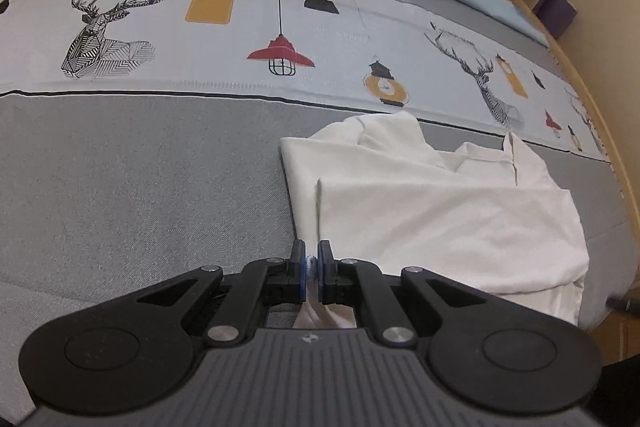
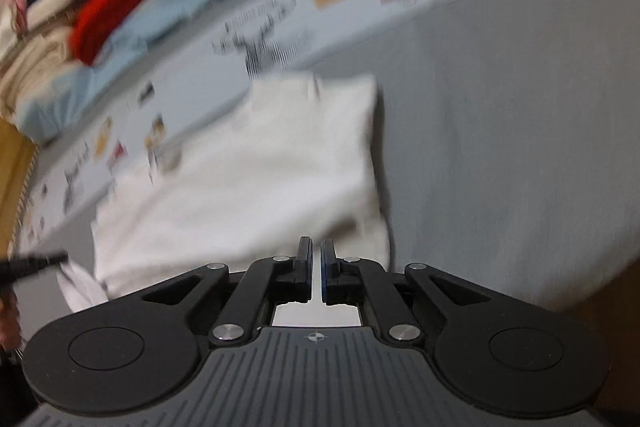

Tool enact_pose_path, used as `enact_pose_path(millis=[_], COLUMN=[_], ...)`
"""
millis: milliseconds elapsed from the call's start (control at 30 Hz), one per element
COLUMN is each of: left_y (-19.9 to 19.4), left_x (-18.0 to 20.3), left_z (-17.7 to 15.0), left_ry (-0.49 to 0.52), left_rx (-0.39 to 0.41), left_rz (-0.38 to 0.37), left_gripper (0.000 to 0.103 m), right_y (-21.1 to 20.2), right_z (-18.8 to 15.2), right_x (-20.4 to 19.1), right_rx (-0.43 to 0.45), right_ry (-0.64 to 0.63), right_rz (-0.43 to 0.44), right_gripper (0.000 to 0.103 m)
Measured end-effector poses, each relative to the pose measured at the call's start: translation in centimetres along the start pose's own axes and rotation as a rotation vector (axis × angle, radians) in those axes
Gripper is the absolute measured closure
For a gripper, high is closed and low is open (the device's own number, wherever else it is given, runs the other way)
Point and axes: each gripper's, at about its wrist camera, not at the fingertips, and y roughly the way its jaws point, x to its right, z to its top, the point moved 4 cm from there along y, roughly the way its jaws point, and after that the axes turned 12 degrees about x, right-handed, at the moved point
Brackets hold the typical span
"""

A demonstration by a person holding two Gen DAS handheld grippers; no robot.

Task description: Fold small clothes

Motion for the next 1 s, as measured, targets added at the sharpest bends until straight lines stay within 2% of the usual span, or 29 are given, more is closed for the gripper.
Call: enact_pose_path(millis=[67,200,433,700,933,1000], left_y=[0.1,0.2,0.0,0.1,0.1,0.1], left_x=[0.0,0.1,-0.1,0.2,-0.1,0.1], left_z=[-0.1,-0.2,-0.5,-0.5,-0.6,-0.7], left_ry=[-0.003,0.006,0.001,0.005,-0.002,0.000], left_rx=[-0.003,-0.008,-0.009,-0.011,-0.016,-0.016], left_rz=[0.000,0.009,0.011,0.012,0.009,0.007], left_gripper=[0.098,0.098,0.098,0.098,0.098,0.098], right_y=[-0.1,-0.8,-0.3,3.3,5.5,5.6], right_z=[-2.3,-5.8,-10.5,-14.2,-15.6,-15.7], right_x=[0.0,0.8,3.4,5.5,4.9,4.7], right_rx=[-0.050,-0.090,-0.224,-0.386,-0.388,-0.378], right_ry=[0.013,0.063,0.145,0.231,0.329,0.302], right_rz=[0.002,-0.032,-0.005,0.043,0.144,0.148], right_gripper=[0.097,0.070,0.057,0.050,0.049,0.053])
